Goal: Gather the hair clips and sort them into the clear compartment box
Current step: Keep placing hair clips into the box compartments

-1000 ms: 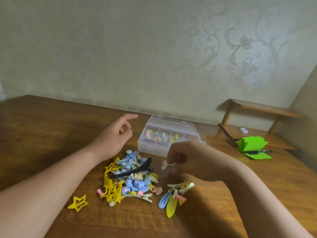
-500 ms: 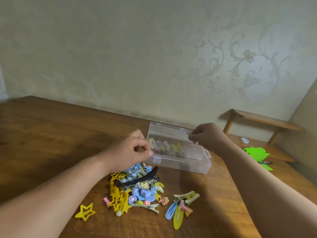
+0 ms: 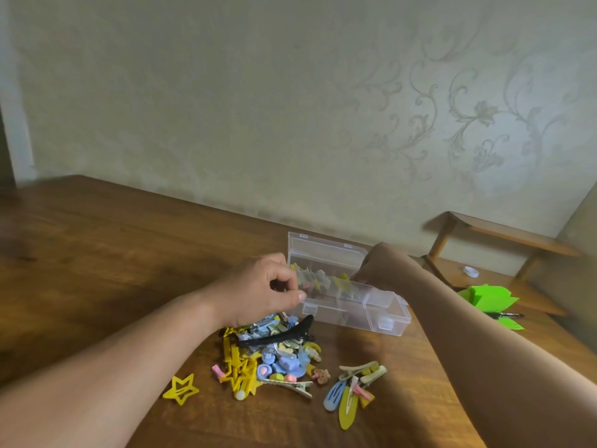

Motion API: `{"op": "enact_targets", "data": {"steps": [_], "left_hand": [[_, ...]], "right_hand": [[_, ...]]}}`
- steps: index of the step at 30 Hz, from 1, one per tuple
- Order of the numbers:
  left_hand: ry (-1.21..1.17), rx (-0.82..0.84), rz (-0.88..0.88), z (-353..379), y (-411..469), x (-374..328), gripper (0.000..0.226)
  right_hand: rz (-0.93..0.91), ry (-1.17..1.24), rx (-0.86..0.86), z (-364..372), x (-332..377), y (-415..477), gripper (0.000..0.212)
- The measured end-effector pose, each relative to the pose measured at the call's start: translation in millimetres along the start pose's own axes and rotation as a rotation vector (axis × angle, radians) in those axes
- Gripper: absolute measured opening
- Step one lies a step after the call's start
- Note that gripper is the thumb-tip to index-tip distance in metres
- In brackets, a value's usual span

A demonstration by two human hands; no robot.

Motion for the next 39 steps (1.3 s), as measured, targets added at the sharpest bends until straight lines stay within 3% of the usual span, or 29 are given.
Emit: {"op": "enact_targets", "data": {"steps": [8, 13, 18, 22, 27, 31, 39], "left_hand": [[-0.084, 0.004, -0.019, 0.1, -0.9, 2.2, 0.025], [-0.118, -0.181, -0.046, -27.3, -10.0, 3.7, 0.047], [-0.124, -0.314, -0.191, -41.7, -10.2, 28.0, 0.030], [-0.141, -0.352, -0.273, -44.2, -10.4, 37.5, 0.036], [-0.154, -0.338, -0.295, -41.4, -8.6, 38.7, 0.037], [-0.149, -0.302, -0.318, -36.6, -5.9, 41.7, 0.036], [-0.140, -0.294, -0.309, -35.7, -5.3, 40.8, 0.036]], "right_hand": [[-0.015, 0.033, -0.069, -3.3, 1.1, -11.7, 0.043], [-0.074, 0.292, -0.253, -35.8, 2.4, -55.6, 0.030], [-0.279, 0.578, -0.397, -54.4, 15.9, -118.6, 0.022], [-0.438, 0.561, -0.227, -36.9, 40.3, -144.8, 0.016], [-0.531, 0.284, 0.050, 1.7, 67.3, -156.4, 0.011], [-0.552, 0.213, 0.104, 23.6, 76.2, -155.8, 0.027], [-0.555, 0.224, 0.194, 22.9, 73.2, -159.4, 0.032]]}}
Point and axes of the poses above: each hand's wrist, its own y-axis towards the middle knuckle, its own z-axis out of the palm, x = y × z, the point moved 10 cm from there along y, towards the middle knuckle, and after that the axes turned 1 degree about -x, right-handed, at the moved point
